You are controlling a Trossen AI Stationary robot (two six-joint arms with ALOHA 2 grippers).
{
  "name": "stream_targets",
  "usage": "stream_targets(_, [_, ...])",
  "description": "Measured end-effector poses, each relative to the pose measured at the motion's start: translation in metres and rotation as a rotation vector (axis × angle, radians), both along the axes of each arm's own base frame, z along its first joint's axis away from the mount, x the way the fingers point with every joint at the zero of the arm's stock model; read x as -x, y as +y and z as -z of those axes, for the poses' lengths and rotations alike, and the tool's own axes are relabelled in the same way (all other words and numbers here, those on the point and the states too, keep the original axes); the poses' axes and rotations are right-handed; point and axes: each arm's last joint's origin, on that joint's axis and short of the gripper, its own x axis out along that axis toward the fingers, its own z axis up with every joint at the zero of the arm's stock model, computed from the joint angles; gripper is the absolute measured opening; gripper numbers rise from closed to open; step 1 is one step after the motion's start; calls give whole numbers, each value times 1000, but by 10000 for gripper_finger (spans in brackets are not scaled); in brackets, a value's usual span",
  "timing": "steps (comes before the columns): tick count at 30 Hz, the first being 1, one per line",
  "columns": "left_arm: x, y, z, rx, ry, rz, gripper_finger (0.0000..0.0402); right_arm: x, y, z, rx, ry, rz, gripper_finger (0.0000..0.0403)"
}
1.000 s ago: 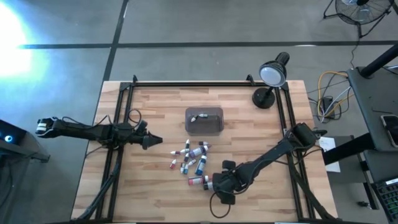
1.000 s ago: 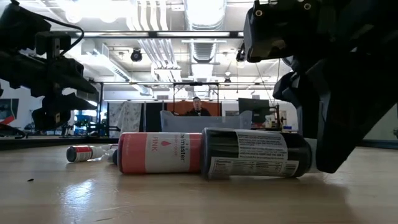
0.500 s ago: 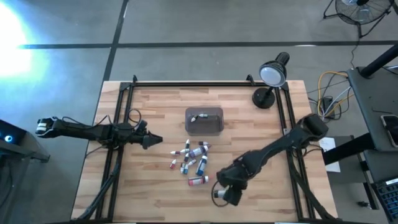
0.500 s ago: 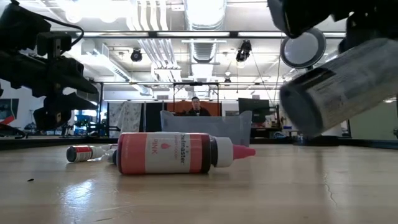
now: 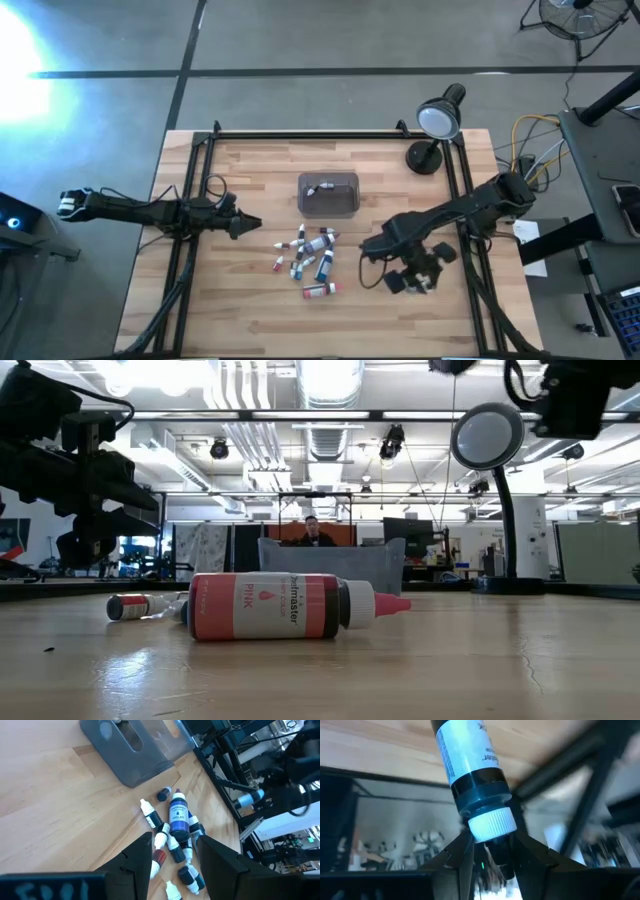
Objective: Pick & Place food coloring
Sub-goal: Put the large black food coloring bottle into the bin
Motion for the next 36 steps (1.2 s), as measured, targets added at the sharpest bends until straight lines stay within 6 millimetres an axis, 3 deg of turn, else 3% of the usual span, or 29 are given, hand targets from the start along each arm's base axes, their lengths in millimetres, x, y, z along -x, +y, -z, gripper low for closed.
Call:
stream_targets(4, [0,0,0,-9,0,3,131,8,-2,5,-21,72,-6,109])
stream_targets(16, [0,0,0,-39,1,16,131,32,-6,44,-76,180,-9,109])
stream_targets(23, [0,0,0,-41,1,17,131,34,-7,47,-75,138,-60,97])
stream_targets(27, [0,0,0,-41,2,17,131,27,-6,42,15,18,-101,97])
stream_targets(30, [0,0,0,-41,3,17,131,22,-7,37,151,-101,-28,106])
stream_targets(36, [0,0,0,-42,7,13,131,33,-6,23,732,-232,426,147])
